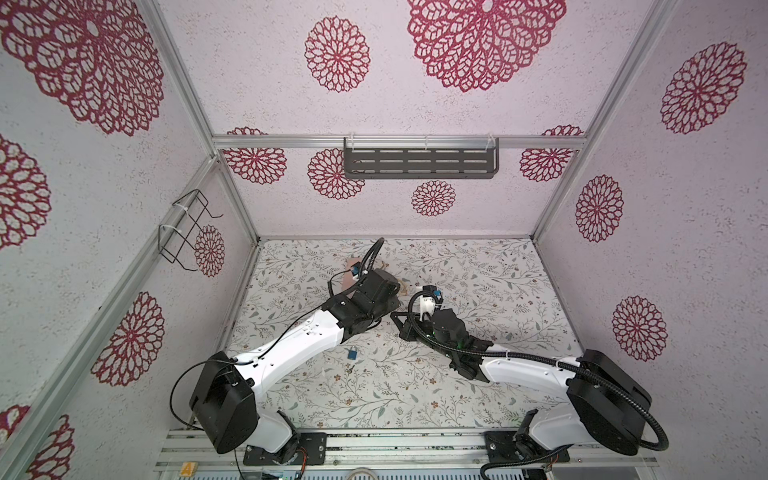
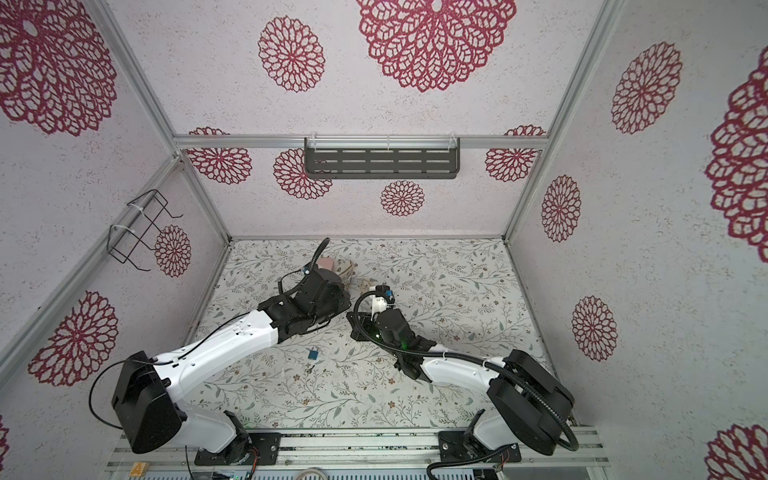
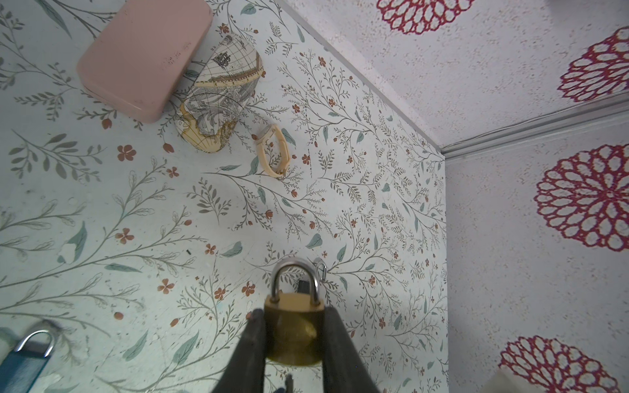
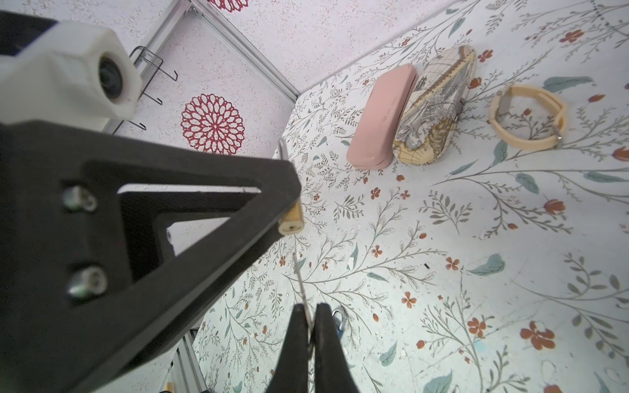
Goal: Unlock with the key
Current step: 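Push the silver key in the right gripper into the brass padlock's keyhole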
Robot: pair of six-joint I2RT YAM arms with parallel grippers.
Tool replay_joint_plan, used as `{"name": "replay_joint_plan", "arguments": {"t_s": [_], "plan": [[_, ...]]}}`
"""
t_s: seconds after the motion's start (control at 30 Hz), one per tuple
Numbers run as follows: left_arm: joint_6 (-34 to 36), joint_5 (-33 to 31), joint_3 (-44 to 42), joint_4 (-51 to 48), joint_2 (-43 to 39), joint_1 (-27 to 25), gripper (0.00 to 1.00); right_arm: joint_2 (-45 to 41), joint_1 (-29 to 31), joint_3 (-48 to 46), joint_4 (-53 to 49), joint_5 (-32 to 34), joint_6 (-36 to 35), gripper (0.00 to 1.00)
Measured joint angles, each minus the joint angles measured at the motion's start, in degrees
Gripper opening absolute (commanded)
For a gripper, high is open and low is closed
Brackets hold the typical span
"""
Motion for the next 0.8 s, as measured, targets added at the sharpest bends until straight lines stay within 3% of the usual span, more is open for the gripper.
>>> {"name": "replay_joint_plan", "arguments": {"t_s": [0.8], "plan": [[0.4, -1.6, 0.0, 0.1, 0.0, -0.3, 0.0, 2.8, -1.0, 1.7, 2.1, -1.9, 1.5, 0.0]]}}
